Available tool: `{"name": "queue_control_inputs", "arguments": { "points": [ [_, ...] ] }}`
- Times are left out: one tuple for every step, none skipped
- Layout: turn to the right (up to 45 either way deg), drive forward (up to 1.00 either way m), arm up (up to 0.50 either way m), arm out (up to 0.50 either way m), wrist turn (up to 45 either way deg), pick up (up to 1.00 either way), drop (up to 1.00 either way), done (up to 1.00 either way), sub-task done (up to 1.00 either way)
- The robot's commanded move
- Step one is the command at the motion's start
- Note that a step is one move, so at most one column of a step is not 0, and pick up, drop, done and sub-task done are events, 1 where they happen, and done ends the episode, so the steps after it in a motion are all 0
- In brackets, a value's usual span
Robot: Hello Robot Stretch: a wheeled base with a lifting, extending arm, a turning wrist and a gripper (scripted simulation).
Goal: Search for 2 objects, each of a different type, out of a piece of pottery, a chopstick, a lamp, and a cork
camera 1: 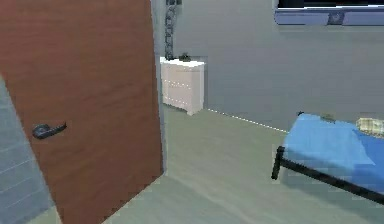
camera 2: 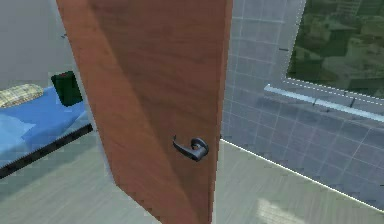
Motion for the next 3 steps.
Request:
{"name": "queue_control_inputs", "arguments": {
  "points": [
    [3.0, 0.00, 0.00, 0.00, 0.0, 0.00, 0.00, 0.00, 0.00],
    [0.0, 1.00, 0.00, 0.00, 0.0, 0.00, 0.00, 0.00, 0.00],
    [3.0, 0.00, 0.00, 0.00, 0.0, 0.00, 0.00, 0.00, 0.00]
  ]
}}
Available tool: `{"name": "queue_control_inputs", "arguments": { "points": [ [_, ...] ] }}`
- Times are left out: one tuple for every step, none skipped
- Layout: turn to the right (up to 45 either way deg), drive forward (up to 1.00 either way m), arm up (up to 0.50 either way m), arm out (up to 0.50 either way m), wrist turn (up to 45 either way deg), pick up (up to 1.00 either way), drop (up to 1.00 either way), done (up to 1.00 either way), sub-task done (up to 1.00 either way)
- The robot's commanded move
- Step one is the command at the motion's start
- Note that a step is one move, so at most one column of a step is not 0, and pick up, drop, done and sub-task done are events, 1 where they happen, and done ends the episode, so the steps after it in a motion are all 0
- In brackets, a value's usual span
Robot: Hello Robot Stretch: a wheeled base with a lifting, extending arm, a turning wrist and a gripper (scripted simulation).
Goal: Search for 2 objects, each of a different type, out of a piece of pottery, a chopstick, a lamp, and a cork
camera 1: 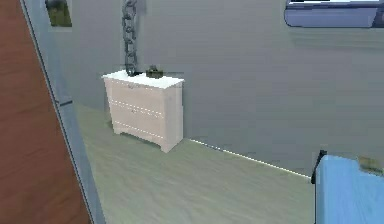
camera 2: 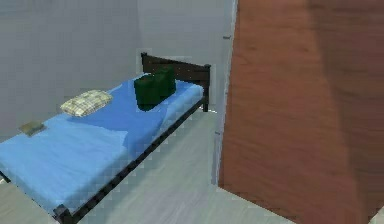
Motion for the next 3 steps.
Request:
{"name": "queue_control_inputs", "arguments": {
  "points": [
    [0.0, 0.45, 0.00, 0.00, 0.0, 0.00, 0.00, 0.00, 0.00],
    [45.0, 0.00, 0.00, 0.00, 0.0, 0.00, 0.00, 0.00, 0.00],
    [9.0, 0.00, 0.00, 0.00, 0.0, 0.00, 0.00, 0.00, 0.00]
  ]
}}
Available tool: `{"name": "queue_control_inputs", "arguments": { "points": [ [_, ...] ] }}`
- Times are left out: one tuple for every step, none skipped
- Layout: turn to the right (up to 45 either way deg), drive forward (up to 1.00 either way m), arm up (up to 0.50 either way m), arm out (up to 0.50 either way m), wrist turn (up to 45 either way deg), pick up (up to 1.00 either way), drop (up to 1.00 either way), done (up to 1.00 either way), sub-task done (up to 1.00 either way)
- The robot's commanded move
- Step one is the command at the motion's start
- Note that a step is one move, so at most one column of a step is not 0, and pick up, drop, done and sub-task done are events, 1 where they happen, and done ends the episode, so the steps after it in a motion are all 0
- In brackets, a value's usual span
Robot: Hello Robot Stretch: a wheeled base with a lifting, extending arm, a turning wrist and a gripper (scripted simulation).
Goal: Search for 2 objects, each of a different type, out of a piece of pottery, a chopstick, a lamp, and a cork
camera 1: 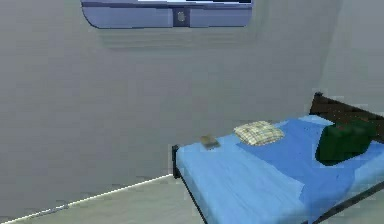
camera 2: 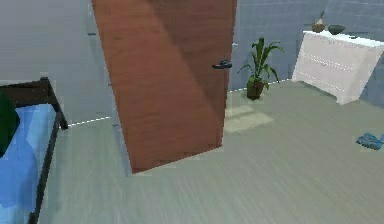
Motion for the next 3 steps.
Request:
{"name": "queue_control_inputs", "arguments": {
  "points": [
    [0.0, 0.25, 0.00, 0.00, 0.0, 0.00, 0.00, 0.00, 0.00],
    [-45.0, 0.00, 0.00, 0.00, 0.0, 0.00, 0.00, 0.00, 0.00],
    [-18.0, 0.00, 0.00, 0.00, 0.0, 0.00, 0.00, 0.00, 0.00]
  ]
}}
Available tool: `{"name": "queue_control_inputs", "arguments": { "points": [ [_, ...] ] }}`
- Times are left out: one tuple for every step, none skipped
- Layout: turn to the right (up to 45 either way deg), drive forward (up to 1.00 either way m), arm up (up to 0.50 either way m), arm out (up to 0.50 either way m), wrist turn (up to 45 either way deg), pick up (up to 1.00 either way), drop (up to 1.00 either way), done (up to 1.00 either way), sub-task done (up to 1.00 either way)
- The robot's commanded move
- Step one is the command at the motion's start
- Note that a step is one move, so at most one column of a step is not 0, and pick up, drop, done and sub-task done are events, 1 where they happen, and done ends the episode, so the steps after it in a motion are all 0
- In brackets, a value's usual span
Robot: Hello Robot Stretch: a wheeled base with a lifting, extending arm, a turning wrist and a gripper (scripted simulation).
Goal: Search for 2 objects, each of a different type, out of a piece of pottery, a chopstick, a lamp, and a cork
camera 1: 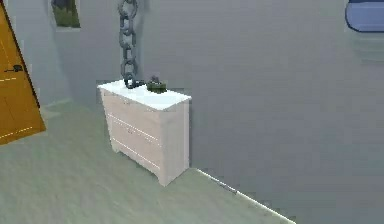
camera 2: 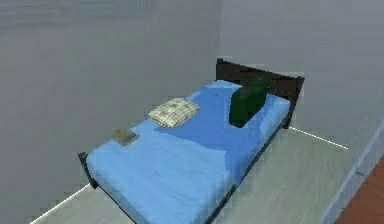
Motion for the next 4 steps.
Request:
{"name": "queue_control_inputs", "arguments": {
  "points": [
    [0.0, 0.40, 0.00, 0.00, 0.0, 0.00, 0.00, 0.00, 0.00],
    [-45.0, 0.00, 0.00, 0.00, 0.0, 0.00, 0.00, 0.00, 0.00],
    [0.0, 1.00, 0.00, 0.00, 0.0, 0.00, 0.00, 0.00, 0.00],
    [0.0, 0.95, 0.00, 0.00, 0.0, 0.00, 0.00, 0.00, 0.00]
  ]
}}
